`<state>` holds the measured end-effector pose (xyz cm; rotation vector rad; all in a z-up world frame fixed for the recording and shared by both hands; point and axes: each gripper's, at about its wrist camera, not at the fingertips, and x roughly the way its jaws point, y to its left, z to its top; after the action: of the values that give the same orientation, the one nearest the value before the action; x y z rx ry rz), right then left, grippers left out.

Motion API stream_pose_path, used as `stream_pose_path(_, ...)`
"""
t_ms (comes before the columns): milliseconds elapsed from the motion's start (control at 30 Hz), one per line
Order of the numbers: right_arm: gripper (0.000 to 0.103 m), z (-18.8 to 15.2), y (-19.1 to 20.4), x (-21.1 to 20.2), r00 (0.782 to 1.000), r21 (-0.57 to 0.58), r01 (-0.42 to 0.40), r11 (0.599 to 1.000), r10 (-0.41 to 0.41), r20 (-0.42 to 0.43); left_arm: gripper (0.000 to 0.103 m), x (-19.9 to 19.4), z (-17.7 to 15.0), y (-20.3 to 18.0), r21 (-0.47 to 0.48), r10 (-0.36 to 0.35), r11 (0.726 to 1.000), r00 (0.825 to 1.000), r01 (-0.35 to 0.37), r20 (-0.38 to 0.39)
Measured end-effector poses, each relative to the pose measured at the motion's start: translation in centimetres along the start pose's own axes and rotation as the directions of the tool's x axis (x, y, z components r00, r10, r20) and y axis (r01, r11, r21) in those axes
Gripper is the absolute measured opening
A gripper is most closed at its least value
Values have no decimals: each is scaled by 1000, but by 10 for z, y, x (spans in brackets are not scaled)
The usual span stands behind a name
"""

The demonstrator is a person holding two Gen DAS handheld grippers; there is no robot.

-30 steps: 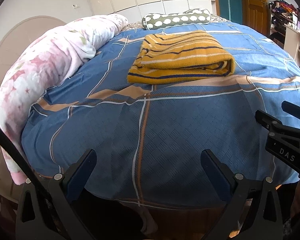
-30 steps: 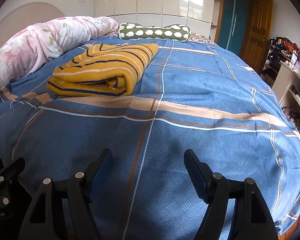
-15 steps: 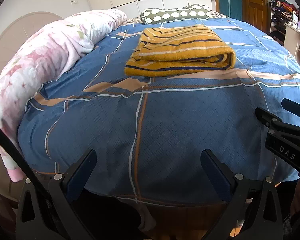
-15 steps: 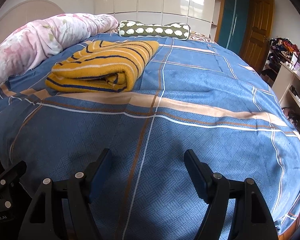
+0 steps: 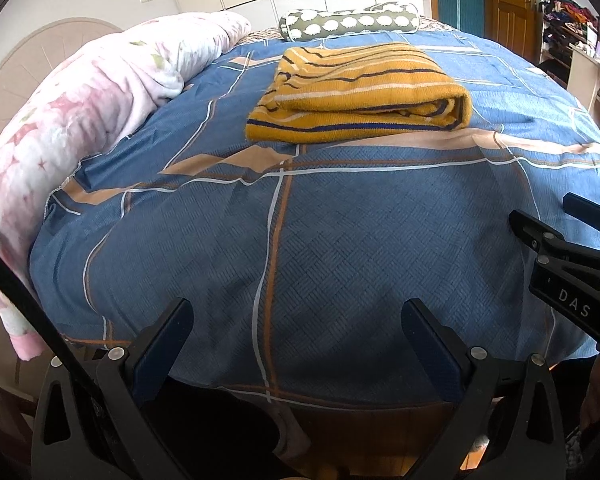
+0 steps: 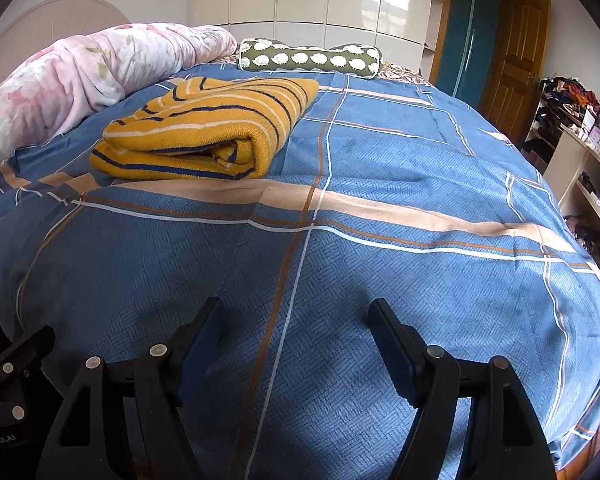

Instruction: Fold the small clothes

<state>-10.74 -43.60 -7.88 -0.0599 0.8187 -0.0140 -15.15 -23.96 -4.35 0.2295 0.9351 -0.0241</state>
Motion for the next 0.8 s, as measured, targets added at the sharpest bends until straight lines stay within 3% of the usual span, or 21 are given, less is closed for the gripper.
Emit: stream_pose_path(800,80,-2,2,2,1000,0,2,1000,-2,-1,103,5,-3,-1,-4,-7,1000,1000,7,-22)
